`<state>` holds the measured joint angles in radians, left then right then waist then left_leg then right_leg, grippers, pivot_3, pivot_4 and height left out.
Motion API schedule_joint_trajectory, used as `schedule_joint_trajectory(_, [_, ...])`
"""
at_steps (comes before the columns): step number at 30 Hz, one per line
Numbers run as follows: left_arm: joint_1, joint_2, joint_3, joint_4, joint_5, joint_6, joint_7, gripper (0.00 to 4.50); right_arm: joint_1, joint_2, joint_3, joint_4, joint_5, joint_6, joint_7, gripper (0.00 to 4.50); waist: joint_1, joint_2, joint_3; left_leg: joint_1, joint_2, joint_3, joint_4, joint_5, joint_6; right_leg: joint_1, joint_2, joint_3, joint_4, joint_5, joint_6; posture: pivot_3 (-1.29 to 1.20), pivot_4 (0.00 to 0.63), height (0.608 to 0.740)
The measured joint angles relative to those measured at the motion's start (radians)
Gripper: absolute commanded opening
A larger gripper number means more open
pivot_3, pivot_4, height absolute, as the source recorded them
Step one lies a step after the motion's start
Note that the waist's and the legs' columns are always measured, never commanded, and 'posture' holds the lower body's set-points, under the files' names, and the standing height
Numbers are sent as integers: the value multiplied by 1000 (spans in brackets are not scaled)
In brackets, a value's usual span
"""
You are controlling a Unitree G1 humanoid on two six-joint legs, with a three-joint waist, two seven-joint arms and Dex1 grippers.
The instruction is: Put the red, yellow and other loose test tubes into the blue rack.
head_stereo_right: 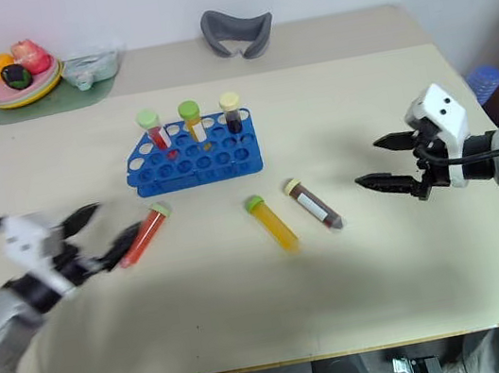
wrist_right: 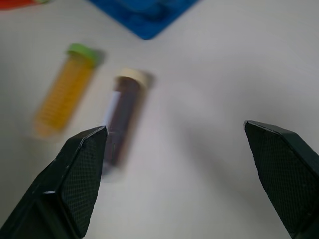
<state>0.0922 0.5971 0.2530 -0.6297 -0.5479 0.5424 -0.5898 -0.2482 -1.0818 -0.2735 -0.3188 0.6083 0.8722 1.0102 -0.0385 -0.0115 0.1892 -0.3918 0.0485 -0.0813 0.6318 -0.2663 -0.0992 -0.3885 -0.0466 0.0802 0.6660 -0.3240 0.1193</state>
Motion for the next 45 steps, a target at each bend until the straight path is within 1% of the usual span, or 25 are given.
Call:
schedule_joint_trajectory(1, [-39, 5, -78, -5, 15, 0, -15, 4470, 2, -10, 2, -44, 2, 28, -21, 4500, 0, 0, 0, 0, 0, 0, 0, 0, 0, 0, 0, 0, -1, 0, 0, 0, 150, 740])
schedule_joint_trajectory(3, [-80, 3, -162, -5, 27, 0, -32, 4470, 4, -10, 10, -100, 2, 80, -71, 4500, -3, 0, 0, 0, 0, 0, -1, 0, 1, -1, 0, 0, 0, 0, 0, 0, 150, 740])
schedule_joint_trajectory(5, [-117, -19, -218, -2, 23, -1, -51, 4470, 1, 3, 36, -145, 7, 165, -142, 4500, -7, 0, 0, 0, 0, 0, -1, 0, 1, -1, 1, 0, 0, 0, 0, 0, 150, 740])
schedule_joint_trajectory(6, [-127, -14, -242, 2, 26, -4, -67, 4470, -16, 25, 50, -170, 14, 226, -186, 4500, -9, 1, 0, 1, 0, 0, -1, 0, 1, -1, 1, 1, 1, 0, 0, 0, 150, 740])
schedule_joint_trajectory(8, [-139, 16, -298, 10, 46, -19, -122, 4470, -74, 94, 85, -230, 45, 373, -279, 4500, -11, 2, 0, 1, 0, 0, -1, 0, 1, -1, 1, 1, 2, 0, 0, 0, 150, 740])
schedule_joint_trajectory(10, [-140, 48, -332, 36, 69, -47, -175, 4470, -166, 214, 110, -287, 59, 553, -381, 4500, -13, 2, 0, 1, 1, 0, -1, 0, 1, -1, 2, 1, 2, 0, -1, 0, 150, 740])
schedule_joint_trajectory(12, [-142, 61, -344, 62, 83, -70, -211, 4470, -229, 300, 133, -315, 59, 669, -471, 4500, -6, 2, -1, 1, 0, -1, 0, 0, 0, -1, 1, 0, 1, 0, -1, 0, 150, 740])
schedule_joint_trajectory(13, [-144, 71, -347, 81, 90, -83, -227, 4470, -251, 339, 144, -325, 52, 704, -525, 4500, -4, 2, -1, 0, 0, -1, 0, 0, 1, -2, 1, 0, 1, 0, -1, 0, 150, 740])
schedule_joint_trajectory(15, [-143, 87, -347, 113, 110, -112, -255, 4470, -260, 373, 160, -327, 56, 732, -620, 4500, 5, 2, -1, -2, 0, -1, -1, 0, 1, -2, 0, 0, -1, 0, 0, 0, 150, 740])
schedule_joint_trajectory(19, [-144, 102, -357, 179, 147, -163, -297, 4470, -301, 375, 192, -296, 139, 735, -778, 4500, 4, 2, -1, -3, 0, -1, -1, 0, 1, -3, 0, 0, -1, 0, 0, 0, 150, 740])
schedule_joint_trajectory(23, [-146, 91, -362, 194, 156, -186, -315, 4470, -370, 370, 217, -203, 301, 735, -950, 4500, -6, 2, -1, -2, 0, -1, -1, 0, 1, -3, 0, 0, 1, 0, 0, 0, 150, 740])
schedule_joint_trajectory(26, [-143, 88, -374, 196, 166, -204, -325, 4470, -408, 343, 270, -89, 502, 735, -1140, 4500, -6, 2, -1, -2, 0, -1, -1, 0, 1, -3, 1, 0, 1, 0, 0, 0, 150, 740])
schedule_joint_trajectory(29, [-135, 87, -379, 197, 168, -213, -332, 4470, -469, 331, 338, 24, 733, 736, -1332, 4500, -9, 2, 0, -2, 0, 0, -1, 0, 1, -4, 1, 0, 1, 0, 0, 0, 150, 740])
schedule_joint_trajectory(31, [-124, 88, -379, 197, 169, -231, -339, 4470, -518, 325, 396, 100, 895, 725, -1485, 4500, -8, 2, 0, -2, 0, -1, -1, 0, 1, -4, 1, 0, 1, 0, 0, 0, 150, 740])
schedule_joint_trajectory(35, [-81, 88, -379, 197, 175, -252, -343, 4470, -569, 253, 586, 174, 1213, 585, -1774, 4500, -7, 2, 0, -4, 0, -1, -1, -1, 2, -5, 0, 0, 0, 0, 0, 0, 150, 740])
schedule_joint_trajectory(37, [-65, 88, -379, 194, 180, -259, -342, 4470, -595, 249, 669, 201, 1302, 525, -1869, 4500, -7, 2, 0, -4, 1, -1, -1, -1, 2, -5, 0, 0, 1, 0, 0, 0, 150, 740])
schedule_joint_trajectory(41, [-46, 89, -378, 175, 186, -266, -338, 4470, -625, 254, 758, 243, 1341, 473, -1953, 4500, -7, 2, 0, -4, 1, -1, -1, -1, 2, -6, 1, 0, 1, 0, 0, 0, 150, 740])
schedule_joint_trajectory(45, [-45, 89, -378, 144, 187, -260, -320, 4470, -662, 283, 798, 301, 1342, 463, -1996, 4500, -7, 2, 0, -4, 1, -1, -1, -1, 2, -6, 1, 0, 1, 0, 0, 0, 150, 740])
